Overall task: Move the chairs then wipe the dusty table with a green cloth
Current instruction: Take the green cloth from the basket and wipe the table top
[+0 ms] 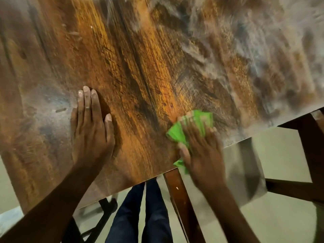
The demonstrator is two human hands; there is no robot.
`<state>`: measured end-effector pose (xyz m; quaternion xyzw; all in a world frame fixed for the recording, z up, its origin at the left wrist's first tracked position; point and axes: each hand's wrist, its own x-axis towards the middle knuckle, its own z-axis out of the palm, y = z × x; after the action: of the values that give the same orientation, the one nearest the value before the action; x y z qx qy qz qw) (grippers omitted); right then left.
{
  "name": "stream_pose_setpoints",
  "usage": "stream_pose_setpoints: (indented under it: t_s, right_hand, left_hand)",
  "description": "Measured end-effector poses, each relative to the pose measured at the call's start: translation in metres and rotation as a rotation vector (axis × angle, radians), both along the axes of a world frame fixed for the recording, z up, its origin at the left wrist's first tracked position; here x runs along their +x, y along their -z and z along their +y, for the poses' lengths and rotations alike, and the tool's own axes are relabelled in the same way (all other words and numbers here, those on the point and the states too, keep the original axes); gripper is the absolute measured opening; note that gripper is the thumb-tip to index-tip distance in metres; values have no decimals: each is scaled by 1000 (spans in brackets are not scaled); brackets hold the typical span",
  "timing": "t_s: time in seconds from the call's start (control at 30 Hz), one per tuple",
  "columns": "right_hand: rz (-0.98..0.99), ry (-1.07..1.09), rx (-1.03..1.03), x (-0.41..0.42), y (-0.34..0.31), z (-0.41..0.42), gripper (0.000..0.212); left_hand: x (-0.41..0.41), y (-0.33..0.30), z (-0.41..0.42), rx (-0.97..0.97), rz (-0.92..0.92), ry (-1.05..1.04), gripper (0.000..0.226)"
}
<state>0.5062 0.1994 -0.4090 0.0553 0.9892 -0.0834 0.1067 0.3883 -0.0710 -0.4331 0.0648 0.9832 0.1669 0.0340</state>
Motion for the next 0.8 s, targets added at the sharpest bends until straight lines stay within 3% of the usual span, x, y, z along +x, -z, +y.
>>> stream_pose_setpoints:
  t_s: [0.13, 0.33, 0.47, 0.6, 0.8]
  right_hand:
    - [113, 214, -8, -17, -5, 84, 63]
    - [176, 321, -99, -23, 7, 43, 62]
    - [100, 123, -212, -15, 3, -17, 64]
    - [72, -176, -142, -20, 3, -41, 68]
    - [197, -83, -89, -123, 17, 0, 69]
  left_hand:
    - [1, 0, 1, 14, 10, 6, 66]
    - [-1, 3, 0, 11, 24, 10, 67]
    - [-1, 3, 1, 30, 37, 5, 66]
    - [1, 3, 3, 30, 38, -2, 66]
    - [4, 3, 1, 33, 53, 12, 66]
